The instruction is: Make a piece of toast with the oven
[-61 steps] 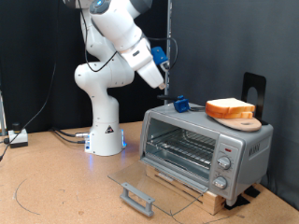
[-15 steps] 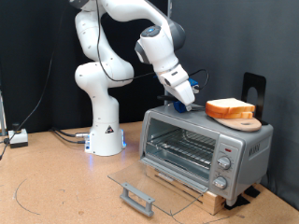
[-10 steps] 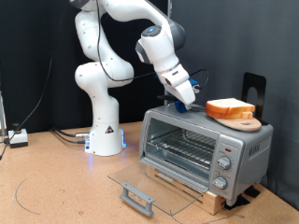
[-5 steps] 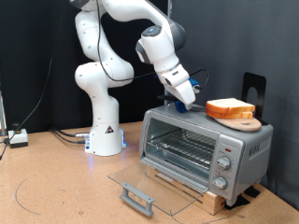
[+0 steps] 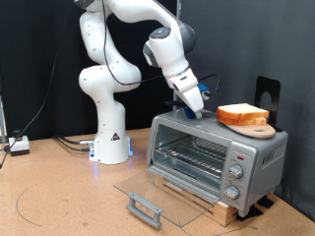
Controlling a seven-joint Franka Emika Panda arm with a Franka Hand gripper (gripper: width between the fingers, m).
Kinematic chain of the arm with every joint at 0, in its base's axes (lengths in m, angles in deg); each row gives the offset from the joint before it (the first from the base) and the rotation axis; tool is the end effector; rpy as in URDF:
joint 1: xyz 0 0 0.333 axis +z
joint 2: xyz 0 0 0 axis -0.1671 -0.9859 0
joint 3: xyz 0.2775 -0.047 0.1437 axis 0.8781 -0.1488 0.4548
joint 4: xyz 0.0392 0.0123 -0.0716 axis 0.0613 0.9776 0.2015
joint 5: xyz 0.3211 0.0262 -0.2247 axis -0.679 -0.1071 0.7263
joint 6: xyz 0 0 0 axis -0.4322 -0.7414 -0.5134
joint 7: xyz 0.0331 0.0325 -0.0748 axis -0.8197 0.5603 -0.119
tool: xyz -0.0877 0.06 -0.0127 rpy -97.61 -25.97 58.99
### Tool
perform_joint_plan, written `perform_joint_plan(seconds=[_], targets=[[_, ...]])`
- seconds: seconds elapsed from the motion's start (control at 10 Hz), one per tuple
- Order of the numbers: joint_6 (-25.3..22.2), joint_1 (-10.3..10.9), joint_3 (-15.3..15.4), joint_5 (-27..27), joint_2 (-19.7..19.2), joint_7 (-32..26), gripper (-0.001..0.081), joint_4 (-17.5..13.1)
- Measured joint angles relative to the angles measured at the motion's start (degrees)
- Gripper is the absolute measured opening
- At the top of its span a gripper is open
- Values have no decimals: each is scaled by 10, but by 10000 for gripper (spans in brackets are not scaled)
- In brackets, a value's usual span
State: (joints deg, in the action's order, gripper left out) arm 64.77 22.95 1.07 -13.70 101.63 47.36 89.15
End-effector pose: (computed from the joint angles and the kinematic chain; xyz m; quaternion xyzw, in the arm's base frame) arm 0.2883 0.1565 0.3705 -0.9302 -0.2847 -0.0739 0.2198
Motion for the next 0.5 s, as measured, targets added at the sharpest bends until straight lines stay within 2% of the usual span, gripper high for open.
perform_joint_plan(seconds=[0.3,0.5], targets=[[-1,-1,1,0,1,7,807,-1],[16,0,2,-6,8,2,807,-2]])
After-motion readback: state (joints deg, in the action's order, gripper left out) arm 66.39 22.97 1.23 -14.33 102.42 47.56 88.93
